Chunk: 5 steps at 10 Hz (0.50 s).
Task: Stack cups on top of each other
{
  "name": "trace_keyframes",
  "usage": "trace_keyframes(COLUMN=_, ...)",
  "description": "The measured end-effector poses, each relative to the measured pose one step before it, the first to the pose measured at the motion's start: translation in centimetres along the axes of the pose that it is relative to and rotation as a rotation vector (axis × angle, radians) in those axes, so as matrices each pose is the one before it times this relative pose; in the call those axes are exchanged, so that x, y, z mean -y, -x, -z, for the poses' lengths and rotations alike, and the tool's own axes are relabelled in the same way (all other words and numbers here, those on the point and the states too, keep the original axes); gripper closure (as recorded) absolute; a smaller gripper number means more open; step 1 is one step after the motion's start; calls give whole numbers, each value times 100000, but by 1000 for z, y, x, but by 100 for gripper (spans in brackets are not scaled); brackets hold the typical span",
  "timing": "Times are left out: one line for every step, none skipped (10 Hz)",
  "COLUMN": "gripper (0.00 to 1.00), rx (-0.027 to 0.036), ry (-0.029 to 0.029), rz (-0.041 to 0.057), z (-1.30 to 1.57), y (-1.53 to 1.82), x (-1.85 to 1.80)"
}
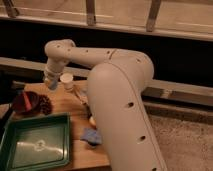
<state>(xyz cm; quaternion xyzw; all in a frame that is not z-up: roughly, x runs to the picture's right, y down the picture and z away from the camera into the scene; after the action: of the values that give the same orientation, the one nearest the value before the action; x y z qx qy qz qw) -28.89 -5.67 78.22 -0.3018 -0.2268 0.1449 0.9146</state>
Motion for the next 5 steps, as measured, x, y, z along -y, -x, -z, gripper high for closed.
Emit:
trace_keyframes(gripper=100, rx=296, ry=-2445, rz=-695, z=839, y=119, x=1466)
trace_keyframes(gripper=100, rx=-80, ry=-1702, rz=-706, z=401, y=18, x=1224)
trace_keyframes(gripper=100, rx=-336, ry=-1913, rz=-932, z=312, y=-102, x=1487)
trace_keyframes(gripper=100, rx=-1321, ry=-2191, rz=-130, z=8, y=287, x=1662)
trace_keyframes(gripper=100, rx=-1183, ry=-1129, rz=-161, z=-119, y=207, x=862)
